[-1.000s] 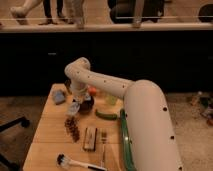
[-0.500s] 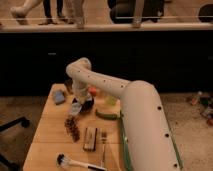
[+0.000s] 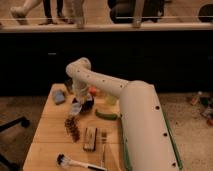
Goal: Place towel in purple bowl
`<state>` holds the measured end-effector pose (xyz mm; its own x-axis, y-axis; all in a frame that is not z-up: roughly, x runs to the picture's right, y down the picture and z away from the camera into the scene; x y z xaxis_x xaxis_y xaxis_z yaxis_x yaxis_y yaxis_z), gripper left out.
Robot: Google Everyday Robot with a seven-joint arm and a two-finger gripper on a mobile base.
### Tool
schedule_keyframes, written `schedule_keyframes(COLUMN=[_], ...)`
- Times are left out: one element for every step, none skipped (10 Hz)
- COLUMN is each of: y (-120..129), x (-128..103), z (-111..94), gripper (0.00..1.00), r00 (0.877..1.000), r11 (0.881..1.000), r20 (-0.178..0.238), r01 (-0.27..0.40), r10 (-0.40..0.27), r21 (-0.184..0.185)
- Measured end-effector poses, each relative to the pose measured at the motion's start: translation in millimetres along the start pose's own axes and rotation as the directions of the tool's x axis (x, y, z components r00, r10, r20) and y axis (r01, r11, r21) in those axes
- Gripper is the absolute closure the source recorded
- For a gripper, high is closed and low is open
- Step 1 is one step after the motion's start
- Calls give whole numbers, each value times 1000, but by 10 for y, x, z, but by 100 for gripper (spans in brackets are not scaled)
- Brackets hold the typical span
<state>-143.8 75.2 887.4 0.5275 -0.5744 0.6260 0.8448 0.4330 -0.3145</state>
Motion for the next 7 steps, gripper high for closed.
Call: schedule_keyframes(y=[0, 1, 2, 2, 2, 2, 1], x=[0, 1, 1, 2, 2, 2, 1], z=[2, 2, 2, 3, 3, 3, 3], gripper=[43, 34, 26, 20, 20, 20, 20], r00=[1000, 1000, 1000, 1000, 1000, 1000, 1000], r11=[1000, 1000, 1000, 1000, 1000, 1000, 1000], r20=[0, 0, 0, 0, -1, -1, -1], r01=[0, 0, 0, 0, 0, 0, 0], r10=[0, 0, 0, 0, 0, 0, 0], r21=[0, -1, -1, -1, -1, -1, -1])
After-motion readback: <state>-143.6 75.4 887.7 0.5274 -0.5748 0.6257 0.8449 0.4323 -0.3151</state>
